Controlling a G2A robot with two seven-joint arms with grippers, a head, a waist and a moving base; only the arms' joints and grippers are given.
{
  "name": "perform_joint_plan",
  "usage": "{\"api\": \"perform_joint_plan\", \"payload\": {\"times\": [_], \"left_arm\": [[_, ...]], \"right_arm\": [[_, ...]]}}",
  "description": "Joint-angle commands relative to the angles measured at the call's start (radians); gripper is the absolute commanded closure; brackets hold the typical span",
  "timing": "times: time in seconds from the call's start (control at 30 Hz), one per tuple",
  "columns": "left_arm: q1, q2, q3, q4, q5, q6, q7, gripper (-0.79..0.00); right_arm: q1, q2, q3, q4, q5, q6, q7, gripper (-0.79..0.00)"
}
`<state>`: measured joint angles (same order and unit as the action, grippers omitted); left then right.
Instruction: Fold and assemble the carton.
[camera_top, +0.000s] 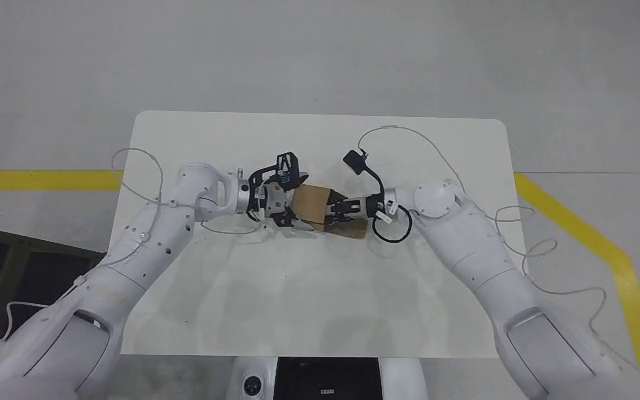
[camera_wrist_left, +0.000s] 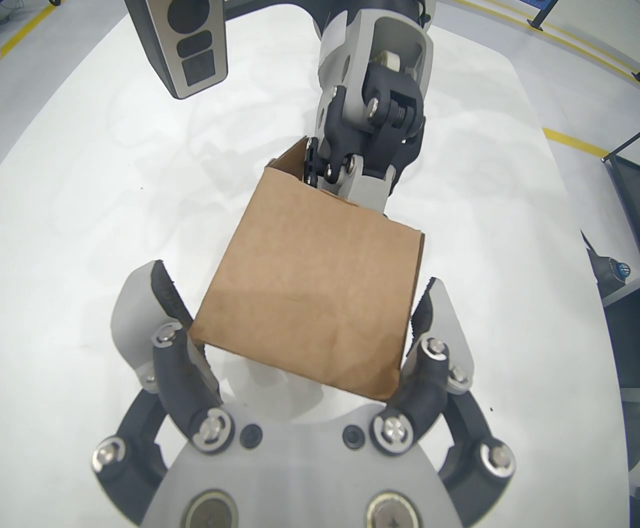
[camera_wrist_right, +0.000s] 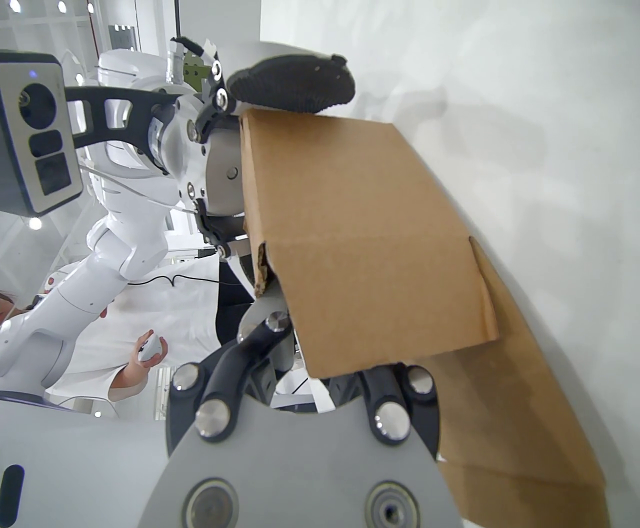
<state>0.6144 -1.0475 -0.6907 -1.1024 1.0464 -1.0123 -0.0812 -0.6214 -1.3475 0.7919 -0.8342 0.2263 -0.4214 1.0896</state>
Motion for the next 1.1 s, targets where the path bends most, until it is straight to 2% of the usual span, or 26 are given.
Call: {"api": "perform_joint_plan", "payload": {"times": [0.0,0.27,0.77,1.07], "left_arm": [[0.0,0.001,0.001,0.0,-0.009,0.0,-0.007,-0.785],[-0.004,0.002,-0.008,-0.003,-0.019,0.0,-0.023,-0.785],[0.014,0.003,-0.038,-0.007,-0.009,0.0,-0.027,-0.785],[0.031,0.007,-0.058,-0.024,-0.006,0.0,-0.038,-0.785]], "right_arm": [[0.001,-0.004,-0.005,0.008,0.002,-0.005,-0.005,0.0],[0.002,0.004,0.028,0.036,0.015,-0.026,0.008,0.0],[-0.068,0.078,0.158,-0.071,-0.07,0.047,0.031,0.0],[-0.071,0.078,0.153,-0.088,-0.095,0.069,-0.01,0.0]]}}
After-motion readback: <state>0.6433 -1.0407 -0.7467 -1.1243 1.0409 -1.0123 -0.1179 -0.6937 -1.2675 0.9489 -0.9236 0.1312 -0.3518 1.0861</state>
